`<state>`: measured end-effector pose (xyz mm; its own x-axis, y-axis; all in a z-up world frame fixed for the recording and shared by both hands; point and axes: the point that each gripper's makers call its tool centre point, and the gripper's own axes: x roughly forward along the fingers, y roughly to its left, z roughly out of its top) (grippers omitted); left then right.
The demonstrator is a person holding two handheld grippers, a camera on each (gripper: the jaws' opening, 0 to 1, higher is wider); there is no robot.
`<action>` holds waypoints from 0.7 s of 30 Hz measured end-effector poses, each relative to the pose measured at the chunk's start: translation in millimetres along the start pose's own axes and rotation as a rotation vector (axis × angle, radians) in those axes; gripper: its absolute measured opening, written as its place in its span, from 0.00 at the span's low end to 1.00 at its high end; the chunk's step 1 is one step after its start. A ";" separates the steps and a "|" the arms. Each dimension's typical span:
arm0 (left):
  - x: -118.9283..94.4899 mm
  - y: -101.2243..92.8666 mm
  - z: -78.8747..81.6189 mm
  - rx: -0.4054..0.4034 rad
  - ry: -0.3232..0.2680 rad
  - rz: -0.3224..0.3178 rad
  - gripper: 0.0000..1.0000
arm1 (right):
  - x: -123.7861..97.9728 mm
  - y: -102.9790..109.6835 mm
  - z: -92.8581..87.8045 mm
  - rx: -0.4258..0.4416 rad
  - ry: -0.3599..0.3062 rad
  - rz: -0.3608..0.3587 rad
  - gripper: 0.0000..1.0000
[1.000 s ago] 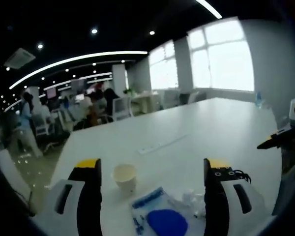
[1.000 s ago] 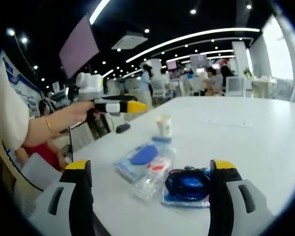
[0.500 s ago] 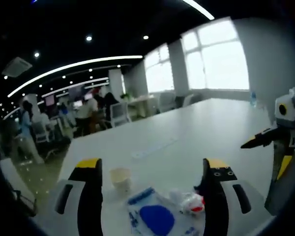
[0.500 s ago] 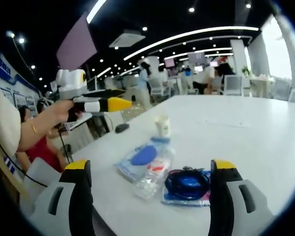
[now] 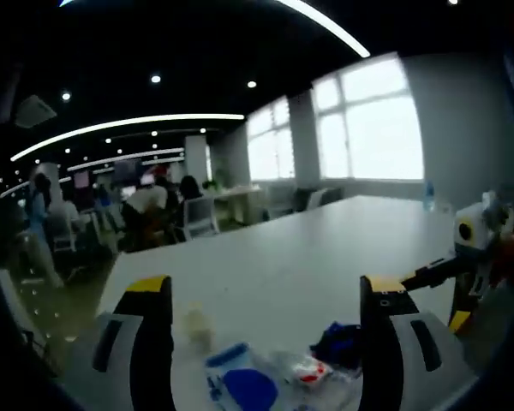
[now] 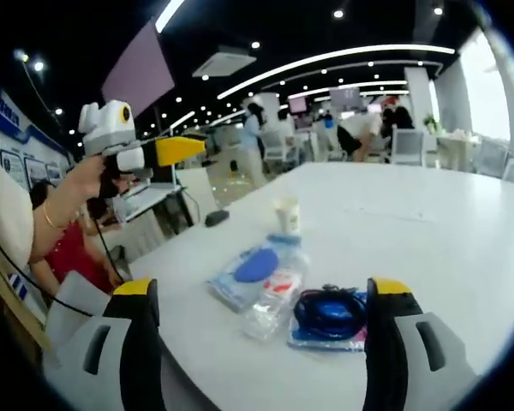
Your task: Arrange the tabletop items into an orderly group along one side of the table until the central work area is clear of visible clutter.
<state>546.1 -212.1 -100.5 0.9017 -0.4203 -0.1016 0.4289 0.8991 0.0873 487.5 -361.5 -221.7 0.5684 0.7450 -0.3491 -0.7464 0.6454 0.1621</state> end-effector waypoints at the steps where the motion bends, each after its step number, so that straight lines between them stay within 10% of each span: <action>1: -1.1 -0.3 1.7 0.002 -0.002 0.000 0.88 | 0.0 0.5 0.2 0.000 0.000 0.001 0.99; 7: -15.0 -6.4 25.2 0.015 -0.009 -0.010 0.89 | -0.2 6.6 2.5 0.000 0.000 0.008 0.99; 21: -40.5 -6.2 12.9 0.020 0.129 -0.014 0.89 | 0.5 9.7 2.3 0.052 0.035 0.027 0.99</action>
<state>507.6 -202.3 -84.2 0.8815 -0.4125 -0.2297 0.4437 0.8901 0.1042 481.3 -354.6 -218.1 0.5350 0.7567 -0.3759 -0.7419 0.6336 0.2196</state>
